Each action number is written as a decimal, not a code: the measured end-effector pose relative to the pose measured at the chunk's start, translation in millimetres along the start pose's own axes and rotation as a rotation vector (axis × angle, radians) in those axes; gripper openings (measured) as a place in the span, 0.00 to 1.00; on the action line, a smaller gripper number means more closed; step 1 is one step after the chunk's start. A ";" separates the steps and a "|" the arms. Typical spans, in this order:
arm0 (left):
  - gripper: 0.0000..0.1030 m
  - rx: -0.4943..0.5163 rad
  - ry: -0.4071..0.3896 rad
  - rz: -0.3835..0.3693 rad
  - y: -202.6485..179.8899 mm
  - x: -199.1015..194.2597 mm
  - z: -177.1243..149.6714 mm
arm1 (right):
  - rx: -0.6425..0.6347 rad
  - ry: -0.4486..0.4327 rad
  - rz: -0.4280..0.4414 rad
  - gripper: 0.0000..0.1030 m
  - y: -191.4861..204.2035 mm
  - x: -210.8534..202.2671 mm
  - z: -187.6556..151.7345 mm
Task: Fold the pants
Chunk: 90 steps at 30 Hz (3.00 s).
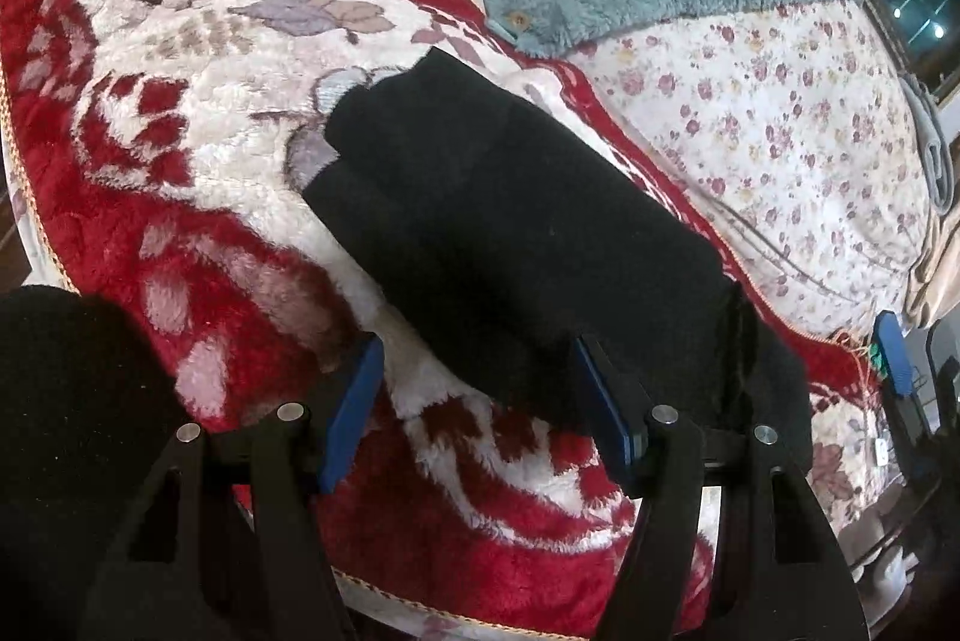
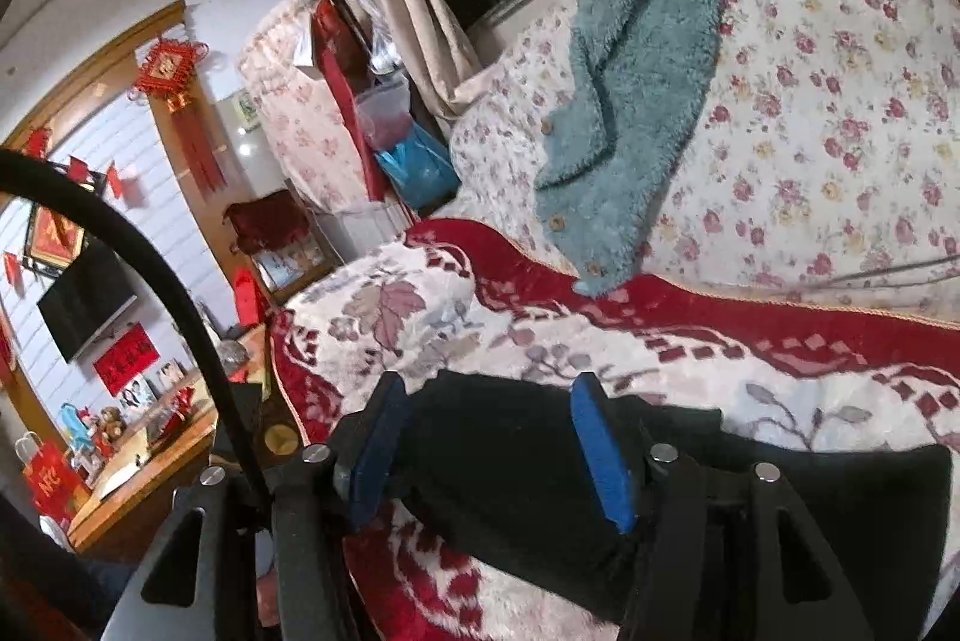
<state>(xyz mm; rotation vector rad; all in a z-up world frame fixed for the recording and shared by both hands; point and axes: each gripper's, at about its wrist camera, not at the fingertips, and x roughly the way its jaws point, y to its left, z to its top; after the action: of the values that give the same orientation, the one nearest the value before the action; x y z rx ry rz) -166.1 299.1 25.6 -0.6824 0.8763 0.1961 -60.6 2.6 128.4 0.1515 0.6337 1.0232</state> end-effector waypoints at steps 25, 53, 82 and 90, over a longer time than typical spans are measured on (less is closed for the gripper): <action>0.68 -0.193 -0.074 -0.093 34.1 -10.5 14.0 | -0.136 0.323 0.111 0.66 4.8 164.5 29.5; 0.17 0.079 -0.223 -0.175 -38.6 -31.3 28.0 | -0.102 0.306 0.218 0.14 14.2 198.5 57.4; 0.25 0.694 0.027 -0.327 -296.0 58.7 -115.0 | 0.467 -0.044 -0.244 0.26 -229.5 -108.0 -36.0; 0.42 0.666 0.043 -0.412 -272.3 21.3 -86.0 | 0.437 -0.070 -0.230 0.53 -190.8 -154.7 -32.7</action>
<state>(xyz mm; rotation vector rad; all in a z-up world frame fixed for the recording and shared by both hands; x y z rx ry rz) -91.8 32.4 98.8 -0.2280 0.7597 -0.4667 8.1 -232.4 89.9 0.4839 0.7854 0.6451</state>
